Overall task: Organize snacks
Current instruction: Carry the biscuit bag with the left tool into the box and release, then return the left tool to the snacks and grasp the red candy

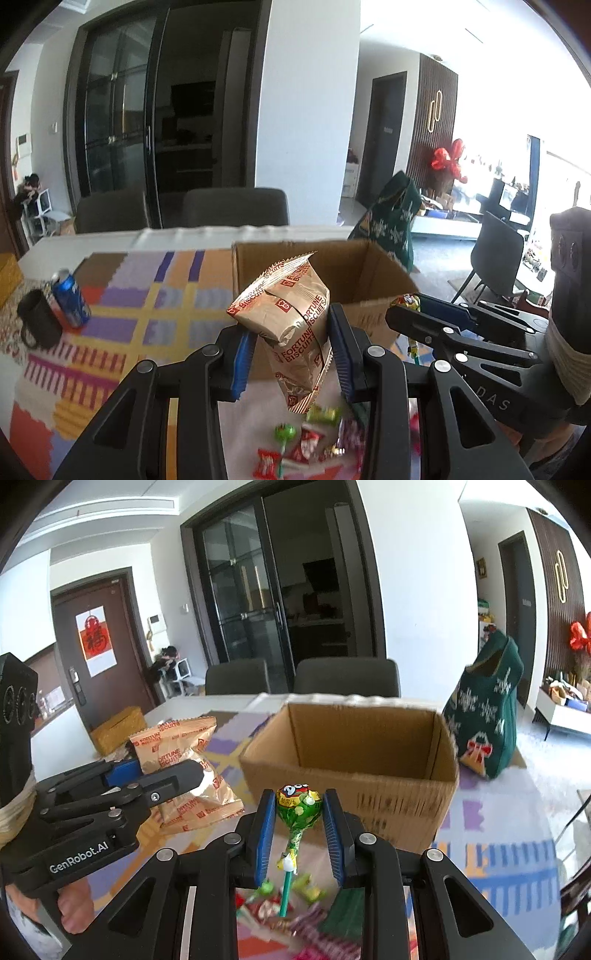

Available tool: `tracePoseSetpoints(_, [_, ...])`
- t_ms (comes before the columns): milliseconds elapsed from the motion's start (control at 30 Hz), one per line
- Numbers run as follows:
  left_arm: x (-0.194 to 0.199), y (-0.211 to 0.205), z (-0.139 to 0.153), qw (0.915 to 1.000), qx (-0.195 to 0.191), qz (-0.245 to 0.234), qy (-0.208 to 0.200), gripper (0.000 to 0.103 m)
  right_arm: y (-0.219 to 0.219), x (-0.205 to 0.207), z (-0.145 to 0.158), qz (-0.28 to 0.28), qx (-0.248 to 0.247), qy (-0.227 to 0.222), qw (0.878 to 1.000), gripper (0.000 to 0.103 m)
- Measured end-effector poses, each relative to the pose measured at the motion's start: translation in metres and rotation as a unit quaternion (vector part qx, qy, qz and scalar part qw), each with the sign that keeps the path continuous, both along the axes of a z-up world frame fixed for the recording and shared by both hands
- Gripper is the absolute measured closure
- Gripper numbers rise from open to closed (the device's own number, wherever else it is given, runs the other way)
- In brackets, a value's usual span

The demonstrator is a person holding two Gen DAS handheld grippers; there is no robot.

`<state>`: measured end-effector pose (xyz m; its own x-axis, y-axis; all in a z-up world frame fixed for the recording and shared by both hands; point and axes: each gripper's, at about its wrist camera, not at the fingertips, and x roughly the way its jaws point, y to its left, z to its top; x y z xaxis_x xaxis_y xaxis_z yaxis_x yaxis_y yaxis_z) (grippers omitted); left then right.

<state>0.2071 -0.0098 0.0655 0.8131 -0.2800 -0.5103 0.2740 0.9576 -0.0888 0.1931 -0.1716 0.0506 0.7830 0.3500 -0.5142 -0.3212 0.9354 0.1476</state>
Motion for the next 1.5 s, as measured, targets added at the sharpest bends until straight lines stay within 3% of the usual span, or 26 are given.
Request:
tracePoseSetpoints(200, [0.031,-0.008,0.017,1.0000,0.002,-0.008,-0.004,0.065,-0.007,0.025,0.022,-0.016,-0.001,-0.018,1.000,0.076])
tracePoseSetpoints(500, [0.087,-0.013,0.019,0.9998,-0.001,-0.009,0.020,0.065,-0.011,0.074,0.028,-0.032,-0.009,-0.003,0.999,0.076])
tracePoseSetpoints(800, [0.136,-0.026,-0.003,0.9973,0.002,-0.019,0.071,0.065,-0.015,0.114,0.017,-0.043,-0.024,0.028,0.998,0.076])
tracePoseSetpoints(900, [0.144,-0.032,-0.011,0.9964,0.016,-0.018,0.082,0.060,-0.019,0.122,0.012,-0.050,-0.027,0.036,0.998,0.076])
tracePoseSetpoints(933, [0.145,-0.032,-0.012,0.9963,0.020,-0.015,0.082,0.051,-0.020,0.123,0.011,-0.055,-0.028,0.037,0.997,0.074])
tracePoseSetpoints(967, [0.145,-0.031,-0.013,0.9964,0.023,-0.011,0.081,0.042,-0.021,0.125,0.008,-0.061,-0.031,0.039,0.997,0.066])
tracePoseSetpoints(1033, [0.140,-0.029,-0.012,0.9967,0.025,-0.005,0.078,0.038,-0.024,0.126,0.007,-0.072,-0.035,0.045,0.996,0.050])
tracePoseSetpoints(1267, [0.111,-0.018,-0.009,0.9966,0.047,0.014,0.066,0.024,-0.025,0.108,0.004,-0.087,-0.051,0.040,0.994,0.049])
tracePoseSetpoints(1500, [0.066,-0.004,-0.002,0.9977,0.045,0.020,0.046,0.022,-0.015,0.072,0.001,-0.072,-0.054,0.032,0.995,0.048])
